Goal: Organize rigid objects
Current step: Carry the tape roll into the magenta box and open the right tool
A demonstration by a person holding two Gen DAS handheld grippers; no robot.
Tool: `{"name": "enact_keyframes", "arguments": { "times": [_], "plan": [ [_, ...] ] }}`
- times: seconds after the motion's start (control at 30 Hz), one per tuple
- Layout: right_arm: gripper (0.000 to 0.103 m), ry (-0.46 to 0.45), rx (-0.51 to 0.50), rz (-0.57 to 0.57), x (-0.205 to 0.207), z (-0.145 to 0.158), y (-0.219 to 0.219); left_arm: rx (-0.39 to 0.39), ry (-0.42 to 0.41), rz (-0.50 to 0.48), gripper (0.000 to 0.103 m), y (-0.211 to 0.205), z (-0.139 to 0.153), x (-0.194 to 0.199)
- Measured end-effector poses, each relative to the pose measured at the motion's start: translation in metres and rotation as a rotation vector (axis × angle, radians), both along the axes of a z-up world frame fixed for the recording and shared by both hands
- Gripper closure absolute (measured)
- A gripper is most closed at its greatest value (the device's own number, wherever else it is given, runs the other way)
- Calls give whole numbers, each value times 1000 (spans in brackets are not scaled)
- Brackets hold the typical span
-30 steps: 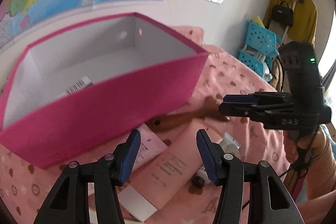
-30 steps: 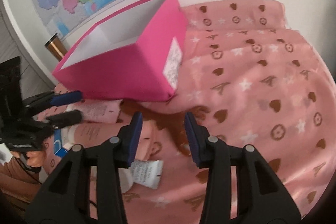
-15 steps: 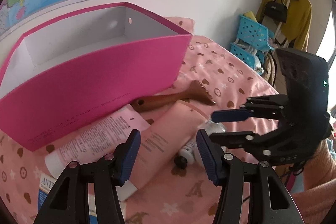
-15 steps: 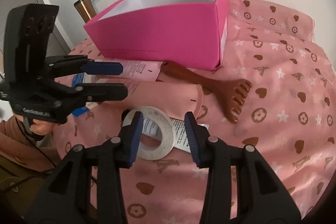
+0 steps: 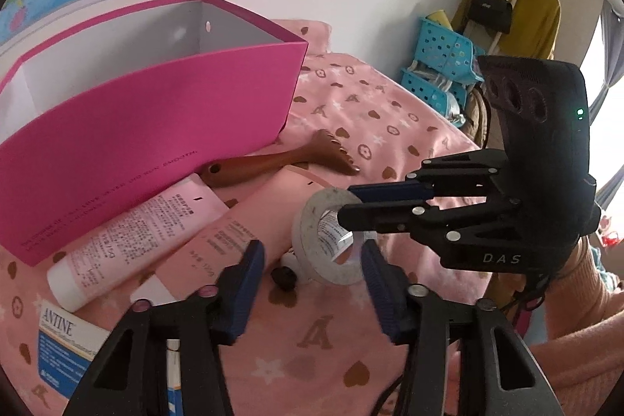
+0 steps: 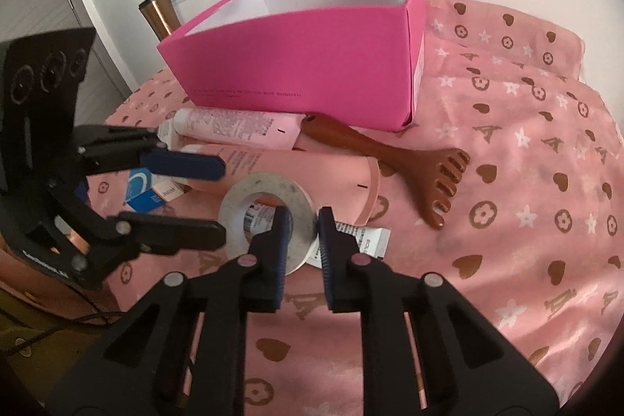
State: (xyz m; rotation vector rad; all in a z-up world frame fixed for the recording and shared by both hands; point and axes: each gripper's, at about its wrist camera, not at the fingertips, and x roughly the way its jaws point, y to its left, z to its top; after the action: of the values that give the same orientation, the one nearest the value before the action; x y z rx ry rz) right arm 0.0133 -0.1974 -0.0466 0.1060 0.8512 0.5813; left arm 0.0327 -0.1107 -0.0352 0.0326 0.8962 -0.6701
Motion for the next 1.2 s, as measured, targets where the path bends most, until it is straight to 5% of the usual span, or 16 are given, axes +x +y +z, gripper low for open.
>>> {"name": "enact_keyframes", "arguments": {
  "times": [0.63, 1.2],
  "plan": [
    [86, -132, 7, -24, 29, 63, 6, -60, -92, 53, 67, 10, 48, 20],
    [86, -131, 3, -60, 113, 94, 11, -83, -75, 154, 67, 30, 67, 103]
  ]
}}
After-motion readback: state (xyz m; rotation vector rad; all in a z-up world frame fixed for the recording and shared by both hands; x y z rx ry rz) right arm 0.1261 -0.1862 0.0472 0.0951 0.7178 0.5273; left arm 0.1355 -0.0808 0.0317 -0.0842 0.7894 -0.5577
